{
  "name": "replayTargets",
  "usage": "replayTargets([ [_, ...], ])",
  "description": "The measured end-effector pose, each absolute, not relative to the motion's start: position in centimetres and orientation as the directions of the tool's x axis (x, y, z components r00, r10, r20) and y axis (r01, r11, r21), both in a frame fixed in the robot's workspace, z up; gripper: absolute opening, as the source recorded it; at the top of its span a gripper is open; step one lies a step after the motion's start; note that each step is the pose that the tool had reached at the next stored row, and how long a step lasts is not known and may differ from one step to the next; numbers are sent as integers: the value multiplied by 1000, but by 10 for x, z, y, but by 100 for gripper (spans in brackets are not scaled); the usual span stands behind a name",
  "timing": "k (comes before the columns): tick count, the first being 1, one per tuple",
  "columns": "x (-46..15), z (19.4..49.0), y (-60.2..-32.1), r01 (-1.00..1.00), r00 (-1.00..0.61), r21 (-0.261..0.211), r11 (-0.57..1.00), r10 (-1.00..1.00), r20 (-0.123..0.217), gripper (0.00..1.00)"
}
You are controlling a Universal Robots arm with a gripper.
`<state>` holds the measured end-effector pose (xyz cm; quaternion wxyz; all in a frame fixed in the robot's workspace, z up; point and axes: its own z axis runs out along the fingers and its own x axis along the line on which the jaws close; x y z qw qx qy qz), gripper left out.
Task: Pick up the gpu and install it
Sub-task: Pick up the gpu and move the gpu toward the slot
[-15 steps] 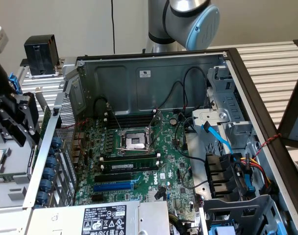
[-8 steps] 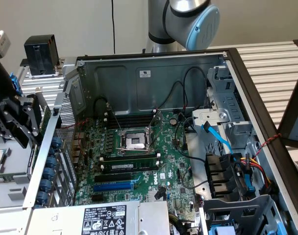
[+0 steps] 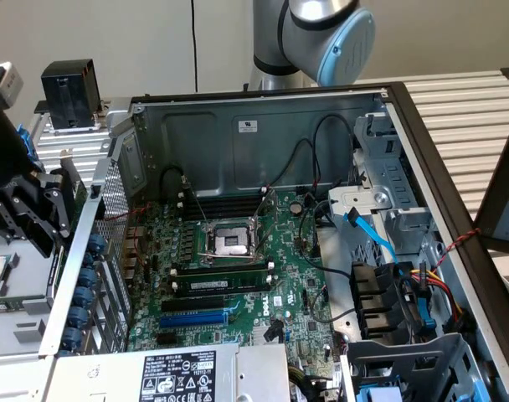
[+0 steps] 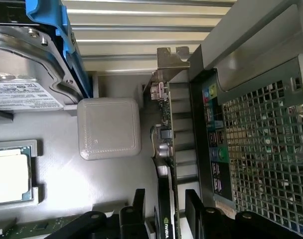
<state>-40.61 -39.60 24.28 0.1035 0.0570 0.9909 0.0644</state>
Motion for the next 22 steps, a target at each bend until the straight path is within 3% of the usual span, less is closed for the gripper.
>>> replayTargets([
  [19,-403,228,-391,100,-972,140,985,126,-198,45],
  [21,-403,227,-390,100,-972,140,985,126,-198,36],
  [22,-403,227,-390,99,-972,140,985,126,-198,36],
])
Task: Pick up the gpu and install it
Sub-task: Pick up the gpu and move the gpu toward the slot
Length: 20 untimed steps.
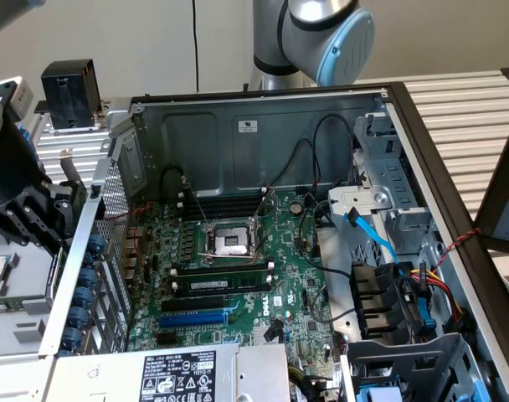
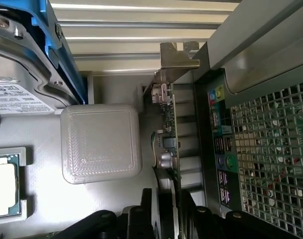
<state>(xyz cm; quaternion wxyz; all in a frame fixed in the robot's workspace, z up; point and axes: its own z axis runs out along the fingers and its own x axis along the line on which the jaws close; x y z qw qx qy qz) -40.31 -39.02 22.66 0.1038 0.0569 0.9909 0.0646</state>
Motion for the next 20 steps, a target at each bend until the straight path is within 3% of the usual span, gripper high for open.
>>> replayTargets([
  [2,-403,227,-390,99,-972,140,985,126,-198,29],
  [20,-402,236,-393,111,-971,140,984,138,-197,29],
])
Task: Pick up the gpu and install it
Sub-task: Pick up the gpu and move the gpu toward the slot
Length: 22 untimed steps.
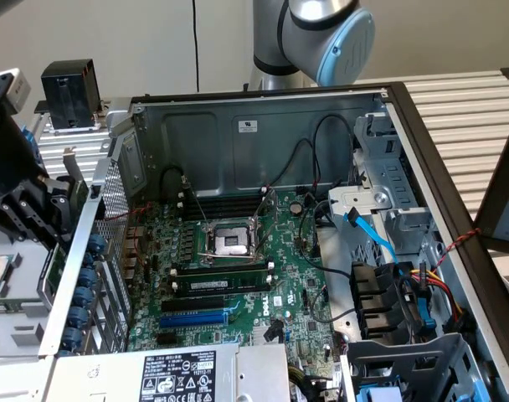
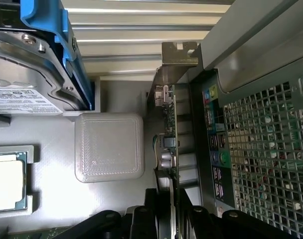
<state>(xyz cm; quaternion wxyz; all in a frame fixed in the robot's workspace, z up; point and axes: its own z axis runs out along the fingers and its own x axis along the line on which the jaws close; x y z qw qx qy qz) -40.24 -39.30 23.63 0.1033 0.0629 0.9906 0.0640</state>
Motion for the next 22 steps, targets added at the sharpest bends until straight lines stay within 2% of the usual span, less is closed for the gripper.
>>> replayTargets([
  [15,-401,236,-396,138,-970,143,980,163,-180,29],
  [22,-401,236,-396,156,-971,160,975,181,-158,29],
])
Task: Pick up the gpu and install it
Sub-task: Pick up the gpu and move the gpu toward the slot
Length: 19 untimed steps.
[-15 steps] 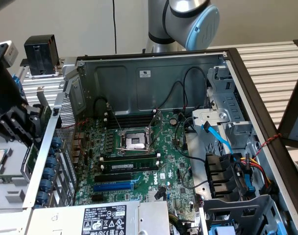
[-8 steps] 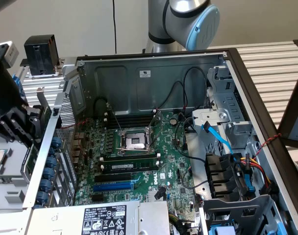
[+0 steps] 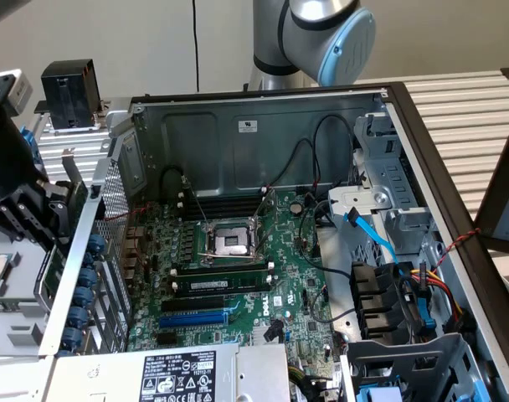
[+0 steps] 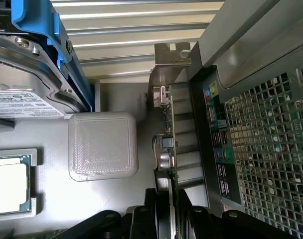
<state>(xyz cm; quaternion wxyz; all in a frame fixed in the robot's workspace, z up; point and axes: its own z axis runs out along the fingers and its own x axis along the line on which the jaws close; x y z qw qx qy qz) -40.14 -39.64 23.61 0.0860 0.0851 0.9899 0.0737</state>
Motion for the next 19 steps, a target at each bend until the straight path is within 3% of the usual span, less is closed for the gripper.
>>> replayTargets([
  [14,-400,237,-398,168,-970,159,973,192,-148,27],
  [19,-400,259,-398,168,-970,159,973,192,-148,27],
])
